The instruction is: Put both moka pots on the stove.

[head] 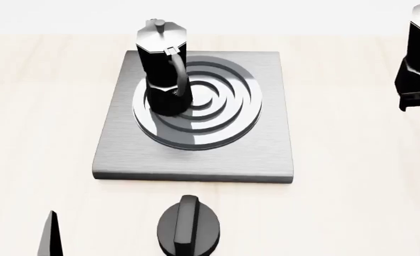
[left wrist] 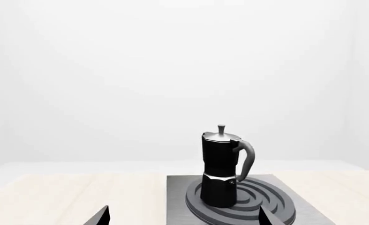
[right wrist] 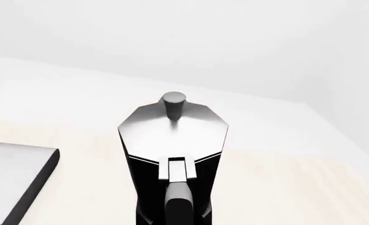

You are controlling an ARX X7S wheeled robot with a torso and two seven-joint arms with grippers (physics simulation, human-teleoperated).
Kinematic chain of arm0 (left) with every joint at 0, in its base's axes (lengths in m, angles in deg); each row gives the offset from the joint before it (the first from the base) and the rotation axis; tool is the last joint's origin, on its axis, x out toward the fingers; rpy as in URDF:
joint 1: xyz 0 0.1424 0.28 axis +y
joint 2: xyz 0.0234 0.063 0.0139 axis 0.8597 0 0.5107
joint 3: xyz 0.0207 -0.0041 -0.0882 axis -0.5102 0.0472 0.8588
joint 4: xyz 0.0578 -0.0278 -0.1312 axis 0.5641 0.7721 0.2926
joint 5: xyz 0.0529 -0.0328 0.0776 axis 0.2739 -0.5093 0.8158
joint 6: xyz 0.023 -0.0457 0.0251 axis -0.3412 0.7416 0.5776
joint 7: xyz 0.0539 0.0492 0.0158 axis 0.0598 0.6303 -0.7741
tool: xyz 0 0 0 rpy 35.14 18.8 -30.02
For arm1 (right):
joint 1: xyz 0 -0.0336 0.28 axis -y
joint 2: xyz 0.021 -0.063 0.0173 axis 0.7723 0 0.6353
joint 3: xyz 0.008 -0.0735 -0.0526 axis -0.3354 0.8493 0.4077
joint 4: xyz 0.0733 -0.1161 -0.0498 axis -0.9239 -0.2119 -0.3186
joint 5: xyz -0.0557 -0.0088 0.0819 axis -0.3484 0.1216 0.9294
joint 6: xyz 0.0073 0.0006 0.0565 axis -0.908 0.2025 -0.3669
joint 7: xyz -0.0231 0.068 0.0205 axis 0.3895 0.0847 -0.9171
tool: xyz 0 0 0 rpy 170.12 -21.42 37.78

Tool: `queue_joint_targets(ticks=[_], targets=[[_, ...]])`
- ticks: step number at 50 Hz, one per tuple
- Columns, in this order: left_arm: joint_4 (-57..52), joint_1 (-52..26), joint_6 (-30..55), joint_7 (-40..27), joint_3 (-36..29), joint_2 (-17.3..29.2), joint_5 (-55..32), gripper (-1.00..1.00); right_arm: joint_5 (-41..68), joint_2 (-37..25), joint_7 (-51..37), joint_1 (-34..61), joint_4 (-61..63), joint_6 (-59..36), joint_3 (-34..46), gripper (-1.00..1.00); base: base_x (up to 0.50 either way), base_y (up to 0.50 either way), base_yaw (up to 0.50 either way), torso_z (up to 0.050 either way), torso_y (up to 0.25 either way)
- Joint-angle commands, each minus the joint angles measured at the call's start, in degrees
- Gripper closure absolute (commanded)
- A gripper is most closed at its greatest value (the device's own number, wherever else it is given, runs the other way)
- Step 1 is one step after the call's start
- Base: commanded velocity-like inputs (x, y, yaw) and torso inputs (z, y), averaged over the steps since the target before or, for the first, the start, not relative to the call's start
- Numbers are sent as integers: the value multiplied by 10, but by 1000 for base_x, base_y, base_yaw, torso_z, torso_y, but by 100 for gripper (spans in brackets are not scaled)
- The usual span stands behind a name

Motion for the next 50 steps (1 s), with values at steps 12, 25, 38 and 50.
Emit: queue_joint_targets(ticks=[12,25,38,50], targets=[[3,0,-5,-2,1,3,-4,-100,7,37,87,43,44,7,4,100,0,0,0,0,0],[-2,1,-4,-5,5,6,-9,-100,-38,147,136,126,-144,82,31,100,0,0,0,0,2],[-4,2,-5,-8,8,9,-12,-100,-69,231,161,170,-276,136,29,100,0,0,0,0,1],[-3,1,-6,-9,7,9,-12,-100,-114,266,161,159,-277,134,-18,100,0,0,0,0,1]])
